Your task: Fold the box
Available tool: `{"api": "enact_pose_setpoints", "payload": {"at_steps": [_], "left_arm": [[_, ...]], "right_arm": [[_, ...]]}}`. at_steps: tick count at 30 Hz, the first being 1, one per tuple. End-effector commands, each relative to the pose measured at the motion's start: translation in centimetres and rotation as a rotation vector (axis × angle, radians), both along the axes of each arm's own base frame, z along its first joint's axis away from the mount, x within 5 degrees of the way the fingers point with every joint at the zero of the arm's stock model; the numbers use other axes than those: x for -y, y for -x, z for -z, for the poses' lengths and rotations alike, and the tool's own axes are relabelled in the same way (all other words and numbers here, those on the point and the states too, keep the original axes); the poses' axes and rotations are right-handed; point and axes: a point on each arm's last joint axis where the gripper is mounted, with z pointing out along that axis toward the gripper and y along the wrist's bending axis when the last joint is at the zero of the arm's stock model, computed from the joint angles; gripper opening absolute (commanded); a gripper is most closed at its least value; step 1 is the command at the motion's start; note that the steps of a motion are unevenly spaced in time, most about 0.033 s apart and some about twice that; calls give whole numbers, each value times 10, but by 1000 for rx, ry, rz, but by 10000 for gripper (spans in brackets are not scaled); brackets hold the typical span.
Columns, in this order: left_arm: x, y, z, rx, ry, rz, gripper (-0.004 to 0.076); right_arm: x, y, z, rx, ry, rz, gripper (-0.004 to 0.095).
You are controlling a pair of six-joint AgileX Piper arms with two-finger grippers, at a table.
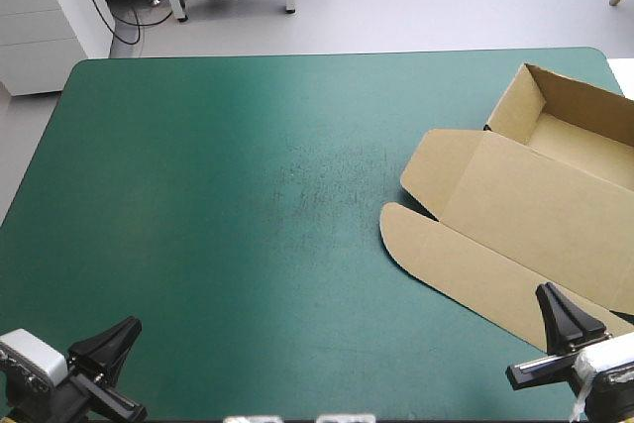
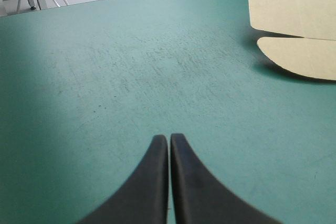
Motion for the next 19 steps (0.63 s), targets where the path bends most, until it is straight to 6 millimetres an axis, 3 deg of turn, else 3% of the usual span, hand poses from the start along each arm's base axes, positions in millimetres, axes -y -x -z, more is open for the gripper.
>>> {"api": "enact_pose_setpoints", "payload": {"at_steps": [1,19], "left_arm": [[1,0,-13,77,52,3,-8],[1,0,-13,72,61,11,-8]], "right_arm": [[1,4,-7,73,-29,9,-2],[9,1,-1,32,-46,95,-2]]}}
